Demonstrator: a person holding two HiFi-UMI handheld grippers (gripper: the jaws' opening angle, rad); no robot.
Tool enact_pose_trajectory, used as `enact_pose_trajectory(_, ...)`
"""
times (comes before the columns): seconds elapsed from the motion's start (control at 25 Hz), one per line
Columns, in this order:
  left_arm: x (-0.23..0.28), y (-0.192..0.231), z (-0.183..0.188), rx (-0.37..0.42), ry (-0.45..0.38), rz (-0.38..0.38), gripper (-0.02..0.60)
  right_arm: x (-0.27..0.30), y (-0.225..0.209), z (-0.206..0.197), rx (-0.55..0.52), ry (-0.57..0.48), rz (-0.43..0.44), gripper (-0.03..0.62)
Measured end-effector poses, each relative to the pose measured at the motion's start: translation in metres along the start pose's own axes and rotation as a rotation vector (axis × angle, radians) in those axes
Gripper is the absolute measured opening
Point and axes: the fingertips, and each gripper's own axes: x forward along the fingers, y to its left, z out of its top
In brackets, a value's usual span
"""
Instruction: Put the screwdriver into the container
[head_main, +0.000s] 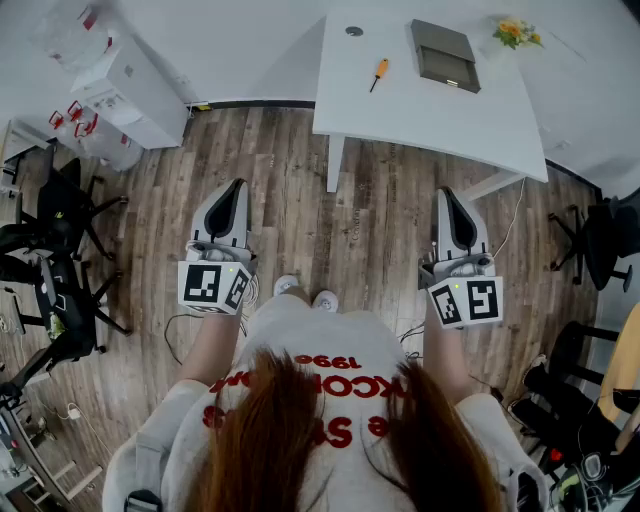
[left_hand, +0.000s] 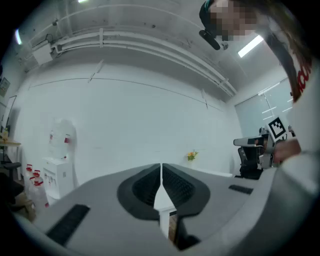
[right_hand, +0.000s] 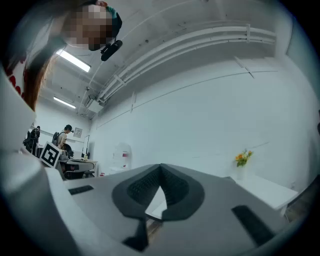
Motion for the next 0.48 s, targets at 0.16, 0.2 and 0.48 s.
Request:
enact_pose_trajectory(0.16, 0.003, 0.0, 0.001, -0.001, 0.003, -0.004, 0.017, 0.002, -0.002, 0.001, 0.004, -0.004, -0.014, 0.005)
enact_pose_trajectory(0.2, 0.003, 0.001, 0.0, -0.001, 0.003, -0.004, 0.017, 0.002, -0.002, 0.001, 0.009, -0.009, -0.017, 0.005)
enact_pose_trajectory(0.48, 0.025, 0.007, -0.003, -0.007, -0.005, -0.009, 0.015, 0.013, -0.011, -0.001, 0.063, -0.021, -0.027, 0.005)
